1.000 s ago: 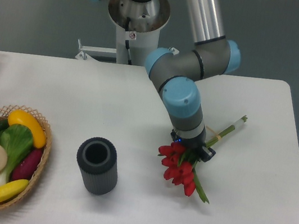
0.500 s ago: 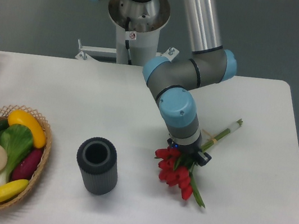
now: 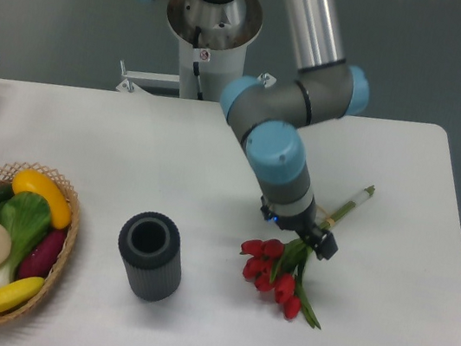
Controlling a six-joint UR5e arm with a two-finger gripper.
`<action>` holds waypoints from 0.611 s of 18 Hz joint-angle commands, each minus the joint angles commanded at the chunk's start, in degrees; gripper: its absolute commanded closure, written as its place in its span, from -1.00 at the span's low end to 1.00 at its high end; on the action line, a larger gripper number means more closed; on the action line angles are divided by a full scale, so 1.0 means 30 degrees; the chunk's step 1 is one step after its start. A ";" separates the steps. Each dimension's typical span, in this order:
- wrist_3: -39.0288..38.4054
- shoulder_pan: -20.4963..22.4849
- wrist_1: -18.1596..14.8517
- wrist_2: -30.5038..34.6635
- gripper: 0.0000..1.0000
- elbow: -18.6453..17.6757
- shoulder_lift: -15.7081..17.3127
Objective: Place the flowers on the table
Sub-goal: 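Open the gripper to release the tulips on the table, then raise the open gripper up away from the tulips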
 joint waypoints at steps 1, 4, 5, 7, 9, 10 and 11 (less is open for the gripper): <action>0.0000 0.0116 0.0000 -0.0204 -1.00 0.0029 0.0497; -0.0029 0.0700 -0.0263 -0.2045 -1.00 0.0030 0.2050; 0.0000 0.1022 -0.0322 -0.2777 -1.00 -0.0086 0.2577; 0.0203 0.2045 -0.1254 -0.4125 -1.00 -0.0088 0.3282; 0.1952 0.3187 -0.2397 -0.5414 -1.00 -0.0059 0.4044; 0.3152 0.3773 -0.2954 -0.6146 -1.00 -0.0029 0.4395; 0.4237 0.4446 -0.3568 -0.6820 -1.00 0.0000 0.4718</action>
